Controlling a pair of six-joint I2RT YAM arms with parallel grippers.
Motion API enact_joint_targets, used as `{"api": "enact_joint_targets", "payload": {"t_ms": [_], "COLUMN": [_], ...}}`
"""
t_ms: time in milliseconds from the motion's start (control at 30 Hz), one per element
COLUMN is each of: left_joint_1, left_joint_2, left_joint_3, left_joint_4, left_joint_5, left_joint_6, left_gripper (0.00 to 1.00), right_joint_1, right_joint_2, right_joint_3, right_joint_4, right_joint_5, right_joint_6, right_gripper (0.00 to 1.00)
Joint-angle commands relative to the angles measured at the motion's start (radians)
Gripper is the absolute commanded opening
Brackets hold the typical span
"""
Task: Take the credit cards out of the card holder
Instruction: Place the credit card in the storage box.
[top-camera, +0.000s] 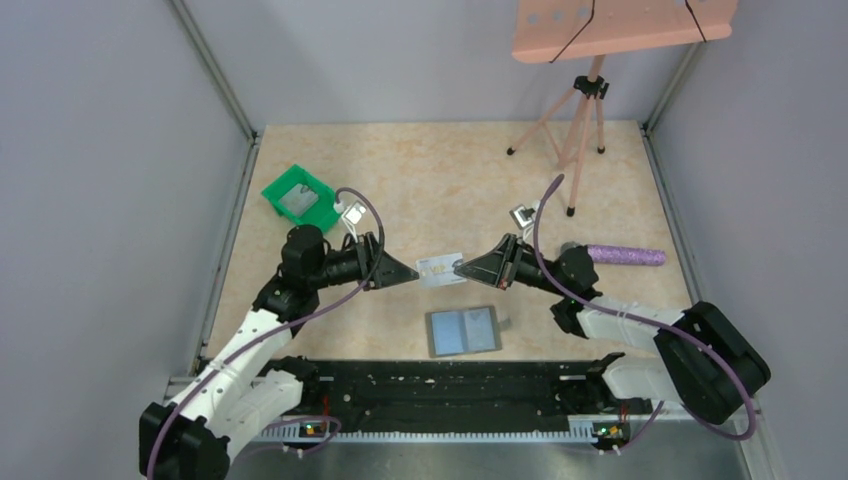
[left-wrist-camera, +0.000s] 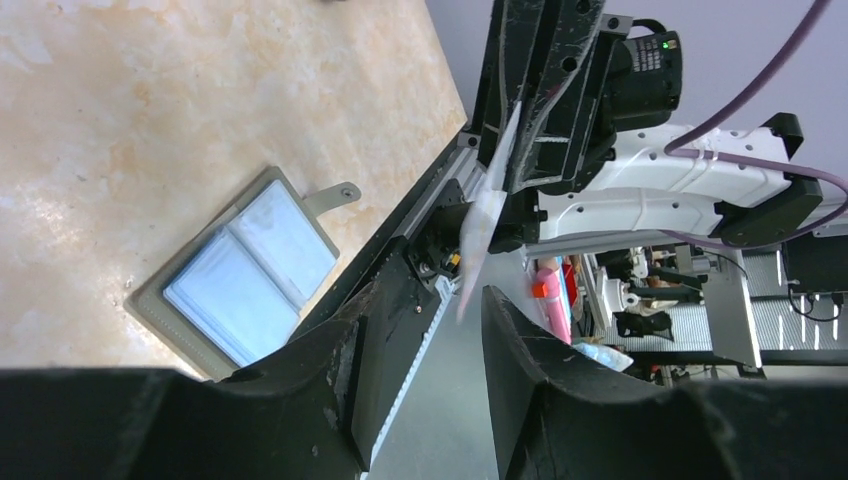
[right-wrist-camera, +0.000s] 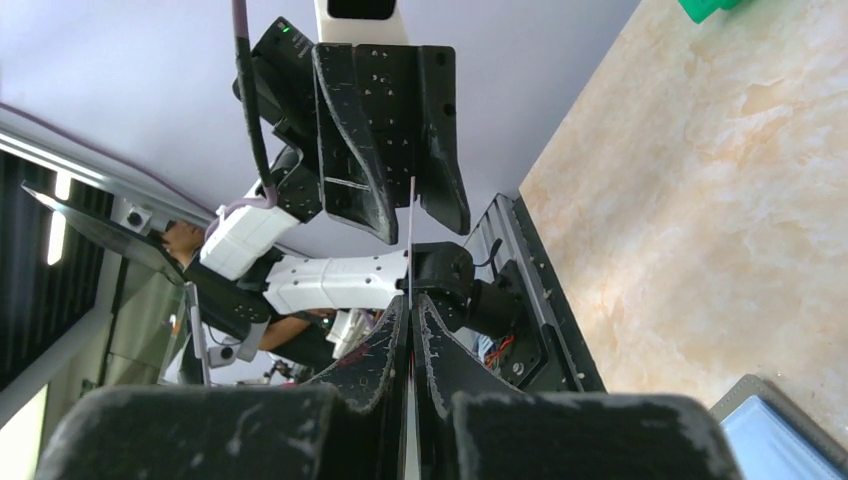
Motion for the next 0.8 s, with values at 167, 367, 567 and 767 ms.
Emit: {"api": "enact_joint_targets", "payload": {"t_ms": [167, 367, 567, 767], "left_joint_1": [-0.026, -0.051, -0.068, -0.078], "left_joint_2": [-0.010, 0.015, 0.037, 0.052], "left_joint_3": [-0.024, -0.026, -0.047, -0.052], "left_joint_4": [0.172, 0.197, 0.253, 0.271], "left_joint_5": [-0.009, -0.036, -0.062, -0.073], "left_joint_6": [-0.058, -0.069, -0.091, -0.093], "left_gripper": [0.43, 0.36, 0.31, 0.00], "right_joint_1": [-0.005, -0.006, -0.005, -0.005], "right_joint_2": [-0.010, 0.011, 0.048, 0.087], "right_joint_3": [-0.010, -0.025, -0.036, -0.044], "right_joint_4": [0.103, 0.133, 0.175, 0.206], "right_joint_5": [0.041, 0.043, 0.040, 0.039], "right_joint_6": [0.044, 0.059, 0.067, 0.074], "right_gripper": [0.00, 0.00, 0.00, 0.00]}}
